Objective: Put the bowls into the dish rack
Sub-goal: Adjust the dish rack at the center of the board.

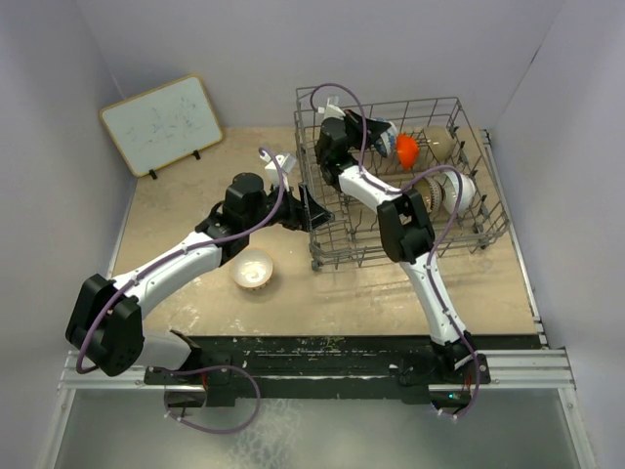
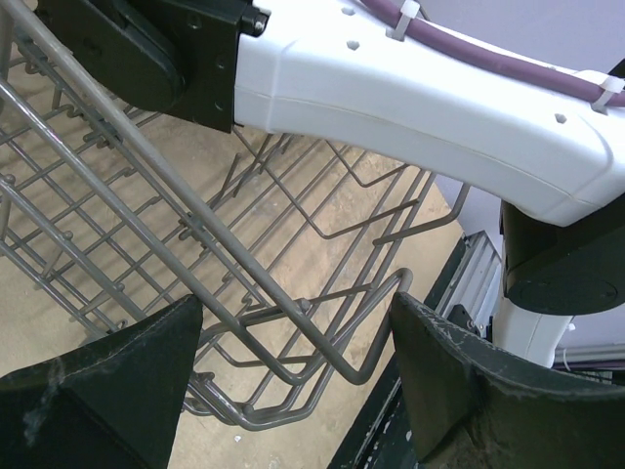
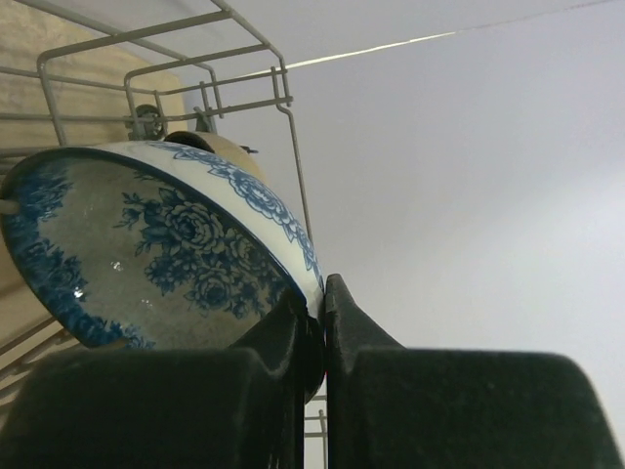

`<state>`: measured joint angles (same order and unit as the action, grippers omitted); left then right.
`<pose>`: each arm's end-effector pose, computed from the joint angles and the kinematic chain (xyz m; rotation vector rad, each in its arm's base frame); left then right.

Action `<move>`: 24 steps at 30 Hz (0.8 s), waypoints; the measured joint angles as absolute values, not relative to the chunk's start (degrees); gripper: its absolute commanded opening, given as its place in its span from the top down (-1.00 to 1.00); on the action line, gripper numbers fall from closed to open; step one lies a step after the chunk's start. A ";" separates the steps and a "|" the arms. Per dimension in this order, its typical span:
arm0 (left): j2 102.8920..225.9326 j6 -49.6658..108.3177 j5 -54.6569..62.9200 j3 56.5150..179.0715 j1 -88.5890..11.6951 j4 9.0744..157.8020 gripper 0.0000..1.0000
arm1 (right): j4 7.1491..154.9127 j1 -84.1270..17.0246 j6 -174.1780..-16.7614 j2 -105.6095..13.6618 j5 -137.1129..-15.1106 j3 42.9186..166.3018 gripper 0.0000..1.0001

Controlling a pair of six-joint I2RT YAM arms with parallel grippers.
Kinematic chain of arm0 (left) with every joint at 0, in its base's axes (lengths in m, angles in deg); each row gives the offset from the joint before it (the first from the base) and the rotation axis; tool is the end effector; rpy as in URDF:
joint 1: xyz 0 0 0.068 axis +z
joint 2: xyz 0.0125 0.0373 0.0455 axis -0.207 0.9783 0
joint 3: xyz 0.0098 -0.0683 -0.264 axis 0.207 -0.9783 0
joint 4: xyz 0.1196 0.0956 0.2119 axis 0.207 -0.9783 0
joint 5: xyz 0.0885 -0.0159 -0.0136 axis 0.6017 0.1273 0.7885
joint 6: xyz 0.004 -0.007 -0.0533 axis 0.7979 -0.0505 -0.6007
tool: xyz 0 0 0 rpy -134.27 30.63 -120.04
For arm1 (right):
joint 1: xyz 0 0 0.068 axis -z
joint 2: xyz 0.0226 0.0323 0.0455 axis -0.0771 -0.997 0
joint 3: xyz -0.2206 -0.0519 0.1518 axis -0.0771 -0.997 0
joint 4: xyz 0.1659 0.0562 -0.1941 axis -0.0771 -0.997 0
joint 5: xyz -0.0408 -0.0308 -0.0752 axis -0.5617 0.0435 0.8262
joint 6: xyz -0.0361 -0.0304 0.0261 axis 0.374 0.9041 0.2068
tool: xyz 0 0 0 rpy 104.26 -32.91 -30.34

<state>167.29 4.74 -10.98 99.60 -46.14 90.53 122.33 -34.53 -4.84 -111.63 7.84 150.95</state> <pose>0.2544 -0.1900 0.2981 0.2784 1.9775 -1.2037 0.5083 0.2550 0.2329 -0.3253 1.7054 -1.5628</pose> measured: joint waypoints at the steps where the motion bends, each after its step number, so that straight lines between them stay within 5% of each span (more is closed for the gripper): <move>1: 167.29 4.74 -11.01 99.60 -46.14 90.53 -0.61 | 122.62 -34.23 -4.39 -111.78 8.00 151.47 1.00; 24: 167.20 5.07 -11.51 99.60 -46.10 90.44 -0.61 | 124.43 -33.61 2.15 -114.62 11.47 160.30 1.00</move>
